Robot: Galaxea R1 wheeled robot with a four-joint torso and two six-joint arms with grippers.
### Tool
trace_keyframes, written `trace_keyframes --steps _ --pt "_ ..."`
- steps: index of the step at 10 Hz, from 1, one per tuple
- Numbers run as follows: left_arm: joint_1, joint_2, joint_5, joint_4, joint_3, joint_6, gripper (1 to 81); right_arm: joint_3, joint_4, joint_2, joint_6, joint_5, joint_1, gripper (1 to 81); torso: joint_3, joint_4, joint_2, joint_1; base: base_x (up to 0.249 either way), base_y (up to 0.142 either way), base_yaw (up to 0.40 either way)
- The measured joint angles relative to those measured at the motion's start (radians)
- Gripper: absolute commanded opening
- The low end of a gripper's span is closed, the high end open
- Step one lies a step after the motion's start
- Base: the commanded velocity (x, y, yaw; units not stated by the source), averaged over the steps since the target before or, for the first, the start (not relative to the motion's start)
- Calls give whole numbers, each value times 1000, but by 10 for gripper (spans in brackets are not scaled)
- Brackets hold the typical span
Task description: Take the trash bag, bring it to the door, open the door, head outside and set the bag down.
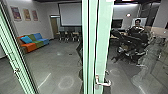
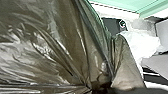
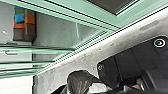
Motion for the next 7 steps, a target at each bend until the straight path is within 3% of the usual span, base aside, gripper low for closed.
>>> trace_keyframes --steps 5,7 --pt "0 4 0 0 -1 0 10 92 80 -100 0 -24 213 811 0 0 0 0 0 0 0" --pt "0 9 0 0 -1 0 10 107 91 -117 0 -64 293 811 0 0 0 0 0 0 0"
